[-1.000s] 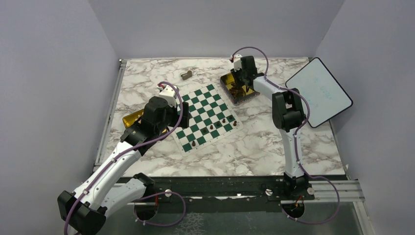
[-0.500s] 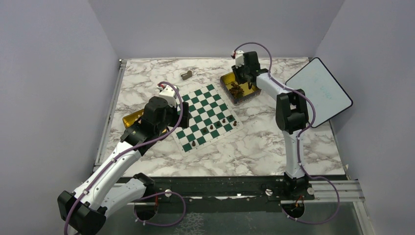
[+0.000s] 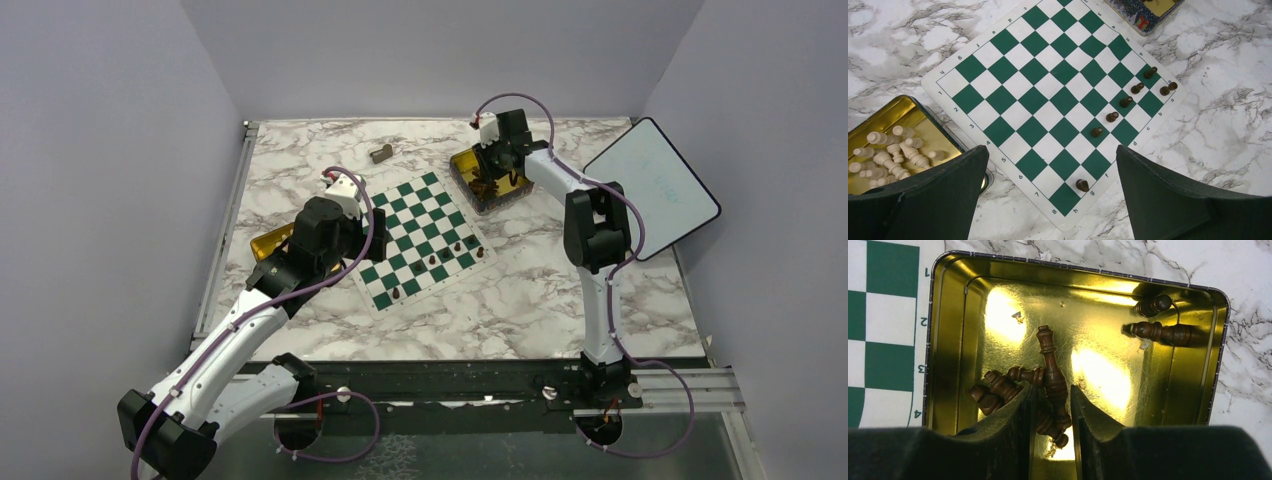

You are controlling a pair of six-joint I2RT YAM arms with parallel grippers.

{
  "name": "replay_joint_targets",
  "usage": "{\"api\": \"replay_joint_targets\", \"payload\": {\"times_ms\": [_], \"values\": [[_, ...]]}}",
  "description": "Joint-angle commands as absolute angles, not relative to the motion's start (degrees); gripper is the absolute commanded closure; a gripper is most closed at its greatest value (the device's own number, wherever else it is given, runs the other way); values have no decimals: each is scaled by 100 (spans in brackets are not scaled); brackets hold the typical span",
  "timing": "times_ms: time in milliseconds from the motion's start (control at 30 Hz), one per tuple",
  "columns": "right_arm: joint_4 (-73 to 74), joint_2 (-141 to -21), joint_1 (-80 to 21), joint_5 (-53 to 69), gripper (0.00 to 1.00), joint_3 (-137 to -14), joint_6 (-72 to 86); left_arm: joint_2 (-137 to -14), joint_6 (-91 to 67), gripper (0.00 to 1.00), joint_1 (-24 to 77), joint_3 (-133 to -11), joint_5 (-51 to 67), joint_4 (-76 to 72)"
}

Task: Set up the chess pieces on the board
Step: Pick up the chess piece from the storage box.

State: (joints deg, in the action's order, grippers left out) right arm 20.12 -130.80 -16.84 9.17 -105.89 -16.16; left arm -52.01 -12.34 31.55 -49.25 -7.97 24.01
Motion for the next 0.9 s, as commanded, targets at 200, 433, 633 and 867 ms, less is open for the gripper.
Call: {"api": "replay_joint_targets", "payload": {"times_ms": [200, 433, 633, 867], "values": [[2411, -13167, -1612, 876, 64, -10614, -1898, -5148, -1156, 1, 3129, -4860, -809, 2263], [2395, -13369, -1591, 830, 64, -10681, -1906, -5200, -1143, 1, 3119, -4863, -787, 2259], [2401, -13557, -1579, 825, 65, -10819, -1926, -5287, -1143, 1, 3111, -4878, -752, 2259], [2088, -13274, -1565, 823, 79, -10532, -1950, -5353, -1134, 2, 3063, -4878, -739, 2255]]}}
